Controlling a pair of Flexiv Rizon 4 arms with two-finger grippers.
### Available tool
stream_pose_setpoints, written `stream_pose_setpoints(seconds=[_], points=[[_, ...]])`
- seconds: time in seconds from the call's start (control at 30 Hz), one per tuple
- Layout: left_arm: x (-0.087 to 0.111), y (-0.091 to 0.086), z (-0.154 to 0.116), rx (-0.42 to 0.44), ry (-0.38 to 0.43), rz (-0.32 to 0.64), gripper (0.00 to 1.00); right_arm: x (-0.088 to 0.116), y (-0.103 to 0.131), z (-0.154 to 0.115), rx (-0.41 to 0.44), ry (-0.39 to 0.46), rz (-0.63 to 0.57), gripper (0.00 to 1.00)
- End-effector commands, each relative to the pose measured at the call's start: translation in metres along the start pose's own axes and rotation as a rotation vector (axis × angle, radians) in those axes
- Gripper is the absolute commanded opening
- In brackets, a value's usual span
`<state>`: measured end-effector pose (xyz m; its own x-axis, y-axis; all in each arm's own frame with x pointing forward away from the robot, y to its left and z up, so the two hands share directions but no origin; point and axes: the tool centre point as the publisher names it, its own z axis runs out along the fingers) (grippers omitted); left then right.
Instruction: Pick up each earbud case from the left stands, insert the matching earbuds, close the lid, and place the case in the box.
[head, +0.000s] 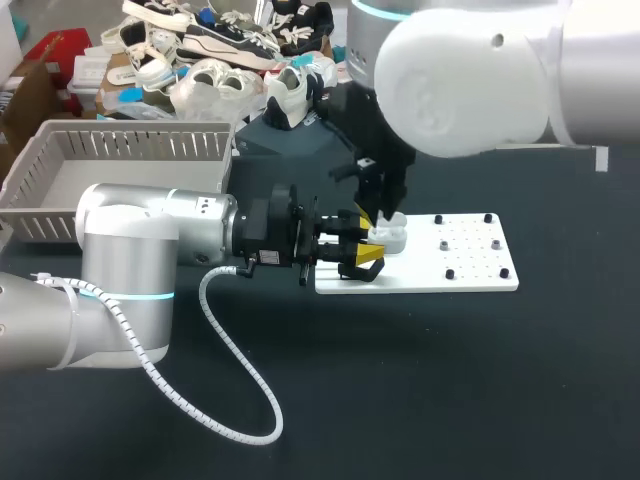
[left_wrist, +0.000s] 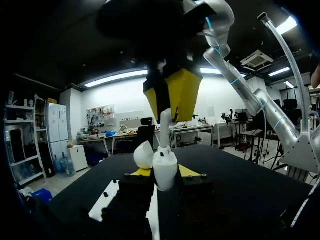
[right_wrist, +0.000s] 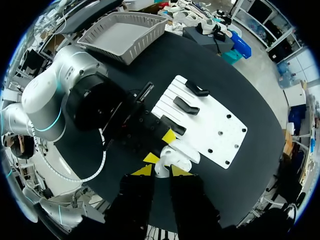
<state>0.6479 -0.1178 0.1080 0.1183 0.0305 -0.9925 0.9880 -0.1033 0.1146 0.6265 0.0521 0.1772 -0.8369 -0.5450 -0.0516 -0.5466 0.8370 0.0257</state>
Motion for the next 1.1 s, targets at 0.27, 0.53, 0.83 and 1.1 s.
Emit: stream_pose_setpoints(seconds=[0.27,0.53,0.83,1.1], points=[[0.0,-0.0013,-0.0001,-0.004,0.0,0.002,0.0,0.0086,-0.0002,0.0034,-0.015,-0.052,0.011,0.0],[0.0,-0.0013,-0.0001,-0.004,0.0,0.002,0.0,0.0084,-0.0012,0.006,-0.029,-0.081,0.024,0.0],[0.0,-0.0013,-0.0001,-0.004,0.0,0.002,0.0,0.0074,-0.0013,0.0079,-0.038,-0.1,0.027,0.0],[0.0,-0.0013,-0.0001,-0.004,0.0,0.002,0.0,0.0057,-0.0042,0.0092,-0.042,-0.122,0.033,0.0]])
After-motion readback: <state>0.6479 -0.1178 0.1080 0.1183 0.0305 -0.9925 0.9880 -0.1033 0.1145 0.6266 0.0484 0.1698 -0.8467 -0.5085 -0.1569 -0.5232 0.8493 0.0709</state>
